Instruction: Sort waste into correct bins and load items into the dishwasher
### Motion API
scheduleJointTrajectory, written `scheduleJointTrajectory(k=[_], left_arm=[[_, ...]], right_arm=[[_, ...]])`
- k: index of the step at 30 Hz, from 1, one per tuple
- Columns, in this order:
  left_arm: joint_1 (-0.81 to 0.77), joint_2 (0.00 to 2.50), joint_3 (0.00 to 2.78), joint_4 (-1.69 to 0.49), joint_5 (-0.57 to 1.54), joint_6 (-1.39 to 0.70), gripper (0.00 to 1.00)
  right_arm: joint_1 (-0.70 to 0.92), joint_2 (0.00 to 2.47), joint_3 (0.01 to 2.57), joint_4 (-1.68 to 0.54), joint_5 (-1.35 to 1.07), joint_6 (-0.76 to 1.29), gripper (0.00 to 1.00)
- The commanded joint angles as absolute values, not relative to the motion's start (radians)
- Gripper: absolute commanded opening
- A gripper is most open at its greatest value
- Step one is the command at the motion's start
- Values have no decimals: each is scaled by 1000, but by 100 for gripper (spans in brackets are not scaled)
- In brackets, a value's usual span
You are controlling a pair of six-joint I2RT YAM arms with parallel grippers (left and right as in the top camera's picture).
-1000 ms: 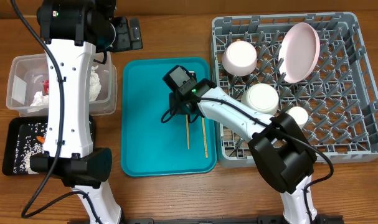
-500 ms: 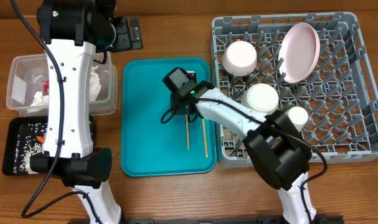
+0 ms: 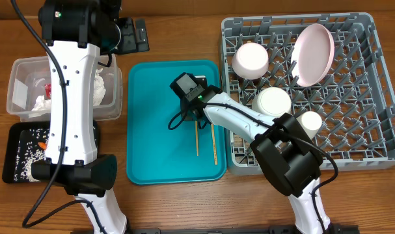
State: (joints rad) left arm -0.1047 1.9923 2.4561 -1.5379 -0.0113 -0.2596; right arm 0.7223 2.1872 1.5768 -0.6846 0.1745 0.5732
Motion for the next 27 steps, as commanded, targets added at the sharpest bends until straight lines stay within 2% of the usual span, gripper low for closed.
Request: scheduleJointTrajectory(k=[1,17,27], left_arm=[[-112,1969,2476,-1537,0,-270,100],[-112,1969,2476,-1537,0,-270,100],[-112,1969,2476,-1537,0,-270,100]], right_arm=[[727,2233,1572,-699,164,573,4],[727,2187,1656,-758,153,570,4],[723,1999,1684,-772,163,408,4]])
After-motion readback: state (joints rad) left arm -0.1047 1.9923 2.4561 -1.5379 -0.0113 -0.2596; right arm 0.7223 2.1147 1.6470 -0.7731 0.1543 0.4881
